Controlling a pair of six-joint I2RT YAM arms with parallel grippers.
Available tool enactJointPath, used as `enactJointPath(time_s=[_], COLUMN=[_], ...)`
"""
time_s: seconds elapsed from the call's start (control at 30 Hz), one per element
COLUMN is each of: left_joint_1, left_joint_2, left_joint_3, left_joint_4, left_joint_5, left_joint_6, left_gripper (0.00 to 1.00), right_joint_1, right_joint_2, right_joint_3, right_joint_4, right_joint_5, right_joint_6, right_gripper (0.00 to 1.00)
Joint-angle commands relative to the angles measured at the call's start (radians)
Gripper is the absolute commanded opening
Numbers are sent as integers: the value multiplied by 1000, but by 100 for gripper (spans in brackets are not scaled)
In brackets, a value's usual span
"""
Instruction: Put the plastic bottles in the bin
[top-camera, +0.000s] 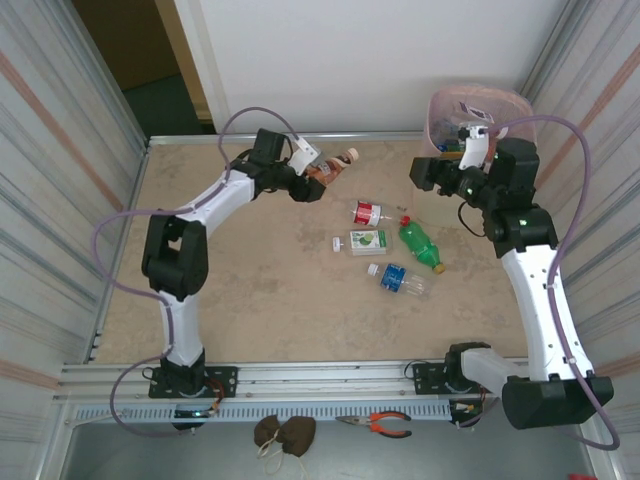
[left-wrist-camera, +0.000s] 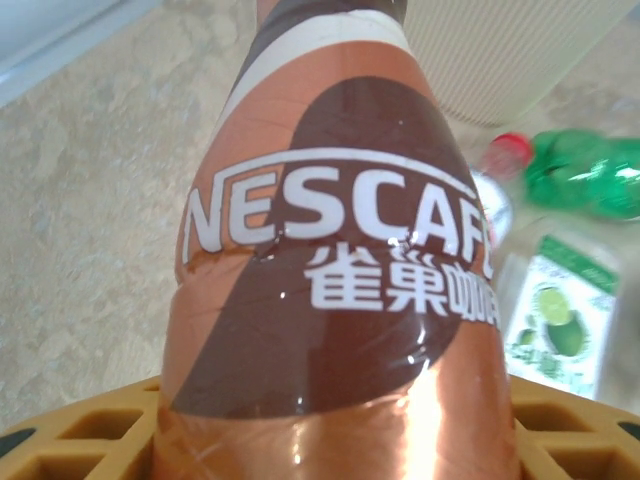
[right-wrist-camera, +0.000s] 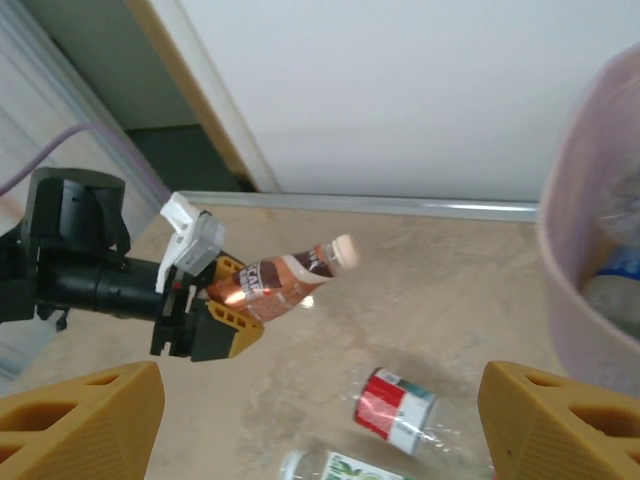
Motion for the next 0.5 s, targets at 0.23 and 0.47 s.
enactJointPath(time_s=[0.23,0.47], left_joint_1=[-7,-51], left_joint_2=[-255,-368], left_joint_3=[-224,-305], left_joint_4=[446,576], left_joint_5=[262,324], left_joint_6=[-281,-327], left_gripper=[49,48], right_joint_1=[122,165], right_joint_2=[1,31], right_joint_3=[-59,-25], right_joint_4=[240,341], right_joint_5=[-87,-94], right_joint_6=[299,513], right_gripper=[80,77])
